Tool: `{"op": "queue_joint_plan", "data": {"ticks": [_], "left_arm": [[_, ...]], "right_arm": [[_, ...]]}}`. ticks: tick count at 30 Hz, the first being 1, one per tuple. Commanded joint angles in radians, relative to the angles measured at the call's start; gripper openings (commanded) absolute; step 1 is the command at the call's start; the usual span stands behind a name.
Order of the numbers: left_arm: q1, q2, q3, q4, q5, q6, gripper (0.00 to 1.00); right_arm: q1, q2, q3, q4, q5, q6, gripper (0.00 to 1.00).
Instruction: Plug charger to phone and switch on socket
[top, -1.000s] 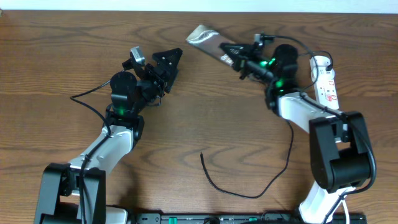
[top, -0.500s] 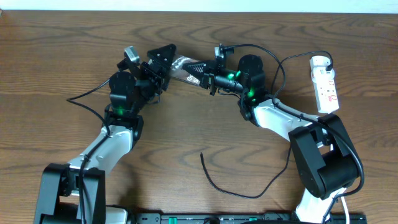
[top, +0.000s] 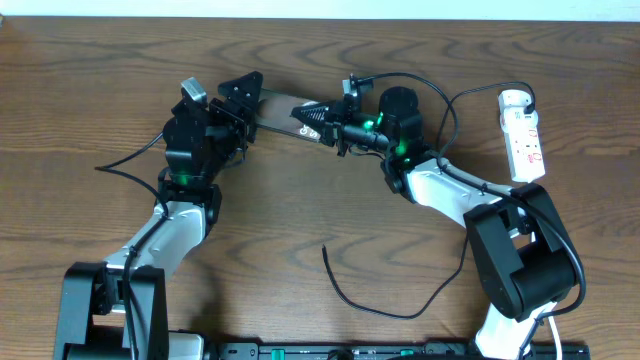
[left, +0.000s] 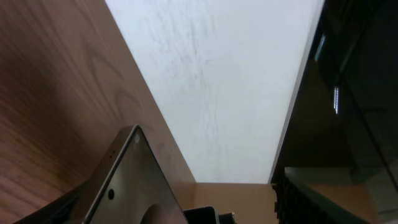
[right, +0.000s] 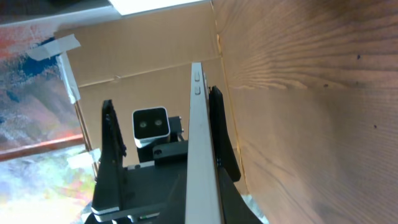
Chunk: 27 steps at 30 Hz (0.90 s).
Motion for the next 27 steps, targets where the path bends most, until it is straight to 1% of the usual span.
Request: {"op": "queue_joint_plan", "data": {"ticks": [1, 12, 14, 17, 19, 27], "left_arm": [[0.005, -0.005, 0.013, 0.022, -0.006, -0.021, 0.76], [0.005, -0.005, 0.013, 0.023, -0.006, -0.032, 0.76], [0.005, -0.005, 0.013, 0.023, -0.006, -0.064, 0.75], [0.005, -0.005, 0.013, 0.048, -0.006, -0.074, 0.68], [0.005, -0.005, 0.013, 0.054, -0.005, -0.1, 0.66], [0.005, -0.005, 0.013, 0.095, 0.032, -0.114, 0.65]], "right_arm": [[0.031, -0.007, 0.012, -0.011, -0.011, -0.038, 0.02], [0.068, -0.007, 0.012, -0.011, 0.01, -0.034, 0.01], [0.069, -0.007, 0.012, -0.011, 0.012, -0.008, 0.02], [0.071, -0.007, 0.012, -0.011, 0.012, 0.014, 0.02], [0.073, -0.007, 0.012, -0.011, 0.011, 0.031, 0.02], [0.076, -0.007, 0.012, -0.01, -0.008, 0.053, 0.02]]}}
